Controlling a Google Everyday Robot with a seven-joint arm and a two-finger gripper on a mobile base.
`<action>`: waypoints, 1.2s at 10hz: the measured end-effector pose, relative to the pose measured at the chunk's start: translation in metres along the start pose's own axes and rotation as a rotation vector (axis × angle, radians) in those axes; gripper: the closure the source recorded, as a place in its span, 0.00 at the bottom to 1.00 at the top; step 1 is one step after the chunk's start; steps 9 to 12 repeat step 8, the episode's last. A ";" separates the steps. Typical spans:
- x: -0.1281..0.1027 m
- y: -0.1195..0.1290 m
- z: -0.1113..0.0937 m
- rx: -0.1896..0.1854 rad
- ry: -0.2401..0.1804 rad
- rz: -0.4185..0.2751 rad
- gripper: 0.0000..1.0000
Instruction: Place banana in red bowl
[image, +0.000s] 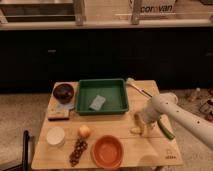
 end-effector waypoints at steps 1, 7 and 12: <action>-0.001 0.001 0.000 0.000 0.006 0.000 0.30; -0.003 -0.002 -0.009 0.006 0.013 -0.007 0.91; -0.002 -0.001 -0.010 0.003 0.015 -0.007 0.97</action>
